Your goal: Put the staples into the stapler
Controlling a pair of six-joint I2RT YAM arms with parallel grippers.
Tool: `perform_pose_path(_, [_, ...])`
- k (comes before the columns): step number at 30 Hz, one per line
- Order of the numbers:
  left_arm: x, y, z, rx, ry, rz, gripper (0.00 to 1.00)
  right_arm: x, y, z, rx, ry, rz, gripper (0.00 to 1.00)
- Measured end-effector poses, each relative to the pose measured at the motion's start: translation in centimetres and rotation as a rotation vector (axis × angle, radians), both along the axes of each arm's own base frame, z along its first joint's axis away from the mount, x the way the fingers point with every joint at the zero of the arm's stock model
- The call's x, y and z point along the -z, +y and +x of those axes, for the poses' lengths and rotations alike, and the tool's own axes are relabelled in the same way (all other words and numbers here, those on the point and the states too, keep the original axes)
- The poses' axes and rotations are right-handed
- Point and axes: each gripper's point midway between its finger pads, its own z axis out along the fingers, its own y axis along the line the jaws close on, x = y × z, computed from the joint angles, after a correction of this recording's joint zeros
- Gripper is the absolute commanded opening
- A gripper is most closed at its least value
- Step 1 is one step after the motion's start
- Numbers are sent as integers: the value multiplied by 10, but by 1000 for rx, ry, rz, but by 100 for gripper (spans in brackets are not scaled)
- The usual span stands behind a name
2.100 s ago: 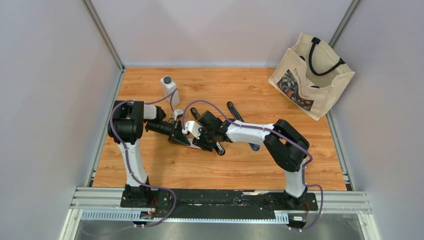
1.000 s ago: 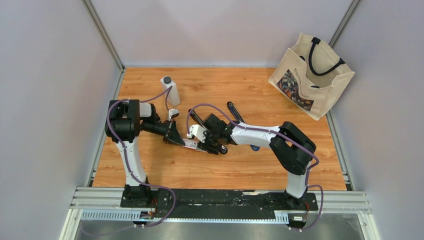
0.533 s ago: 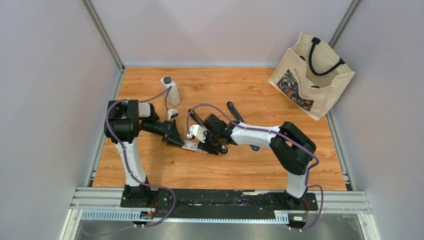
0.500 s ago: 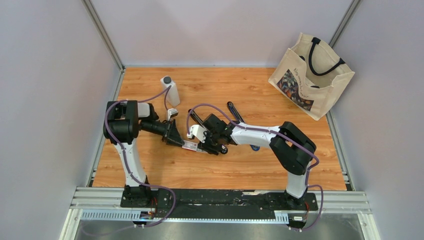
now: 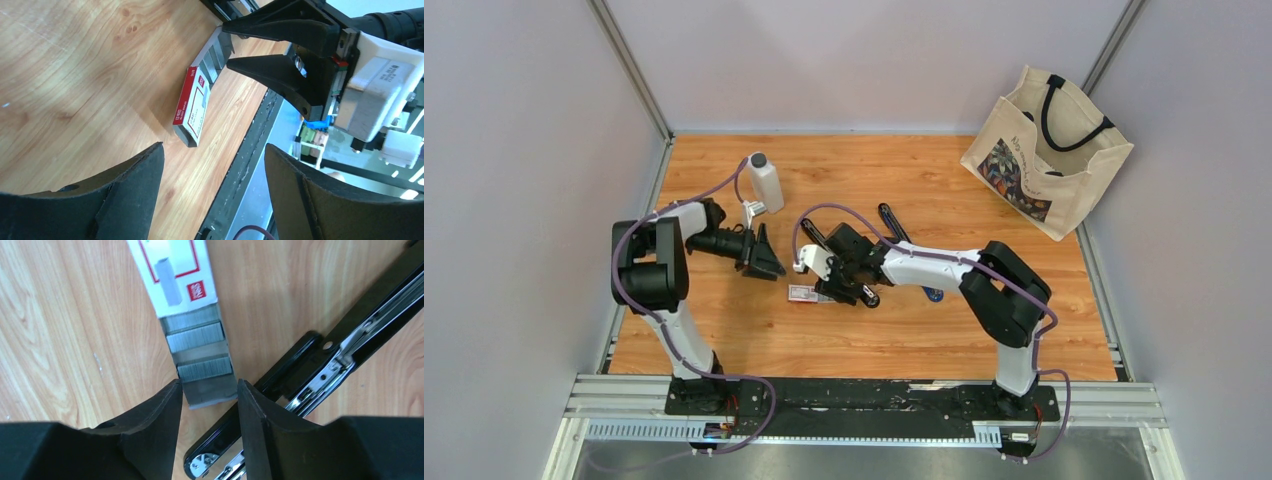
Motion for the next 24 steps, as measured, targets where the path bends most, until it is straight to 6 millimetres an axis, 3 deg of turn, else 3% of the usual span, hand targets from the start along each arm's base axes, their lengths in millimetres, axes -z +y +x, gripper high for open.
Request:
perform_pose_path(7, [-32,26,7,-100,-84,16,82,-1,20,13,-43,-40,3,48])
perform_pose_path(16, [-79,72,4,-281,-181,14,82,1,62,20,-161,-131,-1,53])
perform_pose_path(20, [-94,79,0,-321,-221,2,82,-2,79,26,-178,-176,-12,56])
perform_pose_path(24, [-99,77,-1,-324,-231,-18,82,-5,80,33,-171,-230,-42,57])
